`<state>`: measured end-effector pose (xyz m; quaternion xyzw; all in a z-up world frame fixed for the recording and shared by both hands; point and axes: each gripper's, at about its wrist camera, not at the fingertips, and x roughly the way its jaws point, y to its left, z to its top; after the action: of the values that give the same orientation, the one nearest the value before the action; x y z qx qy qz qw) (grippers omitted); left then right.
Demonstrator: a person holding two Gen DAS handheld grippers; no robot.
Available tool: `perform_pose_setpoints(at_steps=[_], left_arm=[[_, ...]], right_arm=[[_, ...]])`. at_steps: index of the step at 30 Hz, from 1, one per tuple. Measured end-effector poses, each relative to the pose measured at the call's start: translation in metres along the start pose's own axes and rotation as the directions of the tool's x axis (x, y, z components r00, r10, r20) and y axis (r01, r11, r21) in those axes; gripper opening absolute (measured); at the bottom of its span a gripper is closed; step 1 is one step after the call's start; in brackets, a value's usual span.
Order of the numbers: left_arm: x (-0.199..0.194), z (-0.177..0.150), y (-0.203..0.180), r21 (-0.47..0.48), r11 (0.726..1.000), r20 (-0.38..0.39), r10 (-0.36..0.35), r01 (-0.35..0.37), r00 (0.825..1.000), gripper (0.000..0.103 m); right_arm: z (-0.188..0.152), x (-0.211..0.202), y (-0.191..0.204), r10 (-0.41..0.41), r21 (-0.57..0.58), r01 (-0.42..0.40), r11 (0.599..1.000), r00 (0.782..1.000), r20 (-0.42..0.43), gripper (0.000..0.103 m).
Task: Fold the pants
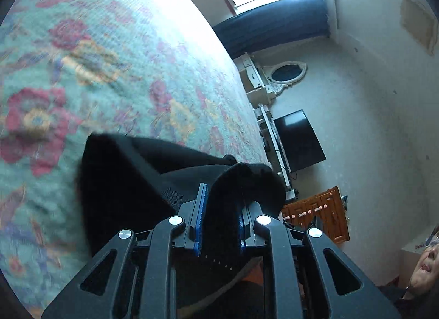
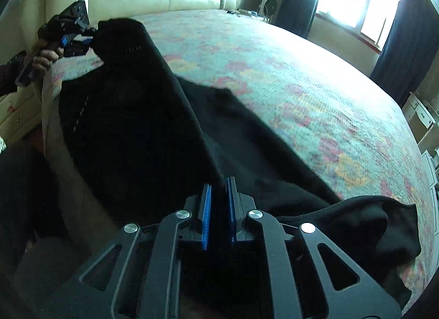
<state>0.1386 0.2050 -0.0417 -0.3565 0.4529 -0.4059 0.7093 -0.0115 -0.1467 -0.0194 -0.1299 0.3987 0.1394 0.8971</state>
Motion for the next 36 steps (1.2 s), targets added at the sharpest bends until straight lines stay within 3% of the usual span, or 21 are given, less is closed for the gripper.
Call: perform_pose_setpoints(at_steps=[3, 5, 6, 8, 11, 14, 17, 21, 23, 25, 28, 31, 36], left_arm=[[-0.013, -0.027, 0.007, -0.09, 0.994, 0.002, 0.064, -0.063, 0.998, 0.027], [-0.021, -0.045, 0.005, -0.123, 0.983, 0.015, 0.138, -0.136, 0.99, 0.029], [-0.026, -0.053, 0.004, -0.151, 0.978, 0.031, 0.15, -0.144, 0.988, 0.033], [-0.036, -0.068, 0.005, -0.242, 0.963, 0.087, 0.146, -0.121, 0.985, 0.051], [-0.046, -0.085, 0.004, -0.345, 0.936, 0.171, 0.139, -0.073, 0.975, 0.052], [-0.037, -0.089, -0.011, -0.334, 0.934, 0.173, 0.191, -0.125, 0.966, 0.053], [-0.019, -0.086, -0.021, -0.314, 0.933, 0.15, 0.234, -0.178, 0.961, 0.054], [-0.005, -0.09, -0.021, -0.397, 0.897, 0.167, 0.28, -0.196, 0.945, 0.058], [0.001, -0.089, -0.028, -0.371, 0.893, 0.151, 0.327, -0.254, 0.933, 0.058], [0.008, -0.088, -0.034, -0.352, 0.88, 0.126, 0.382, -0.319, 0.915, 0.058], [0.019, -0.086, -0.036, -0.371, 0.871, 0.102, 0.382, -0.321, 0.918, 0.058], [0.025, -0.081, -0.033, -0.371, 0.865, 0.118, 0.406, -0.339, 0.906, 0.058], [0.023, -0.077, -0.012, -0.408, 0.843, 0.116, 0.428, -0.35, 0.896, 0.058]], right_arm=[[-0.013, 0.002, 0.003, 0.072, 0.051, -0.069, 0.996, 0.996, -0.046, 0.029], [-0.016, -0.01, -0.001, 0.128, 0.124, -0.123, 0.985, 0.991, -0.031, 0.05], [-0.016, -0.014, -0.007, 0.163, 0.18, -0.157, 0.971, 0.986, -0.019, 0.052], [-0.018, -0.019, -0.025, 0.23, 0.311, -0.218, 0.925, 0.973, -0.003, 0.062], [-0.03, -0.021, -0.053, 0.335, 0.529, -0.316, 0.788, 0.94, 0.063, 0.064], [-0.045, -0.015, -0.078, 0.391, 0.683, -0.369, 0.631, 0.911, 0.131, 0.064], [-0.056, -0.006, -0.092, 0.406, 0.759, -0.369, 0.537, 0.901, 0.151, 0.064], [-0.071, -0.003, -0.1, 0.423, 0.825, -0.379, 0.419, 0.886, 0.191, 0.064], [-0.079, -0.004, -0.104, 0.427, 0.843, -0.387, 0.373, 0.879, 0.214, 0.064], [-0.082, -0.002, -0.106, 0.424, 0.852, -0.387, 0.352, 0.878, 0.224, 0.064], [-0.081, -0.002, -0.108, 0.423, 0.852, -0.386, 0.354, 0.878, 0.222, 0.064], [-0.083, -0.001, -0.11, 0.423, 0.849, -0.386, 0.361, 0.879, 0.22, 0.065], [-0.09, -0.005, -0.113, 0.419, 0.861, -0.391, 0.326, 0.876, 0.239, 0.066]])
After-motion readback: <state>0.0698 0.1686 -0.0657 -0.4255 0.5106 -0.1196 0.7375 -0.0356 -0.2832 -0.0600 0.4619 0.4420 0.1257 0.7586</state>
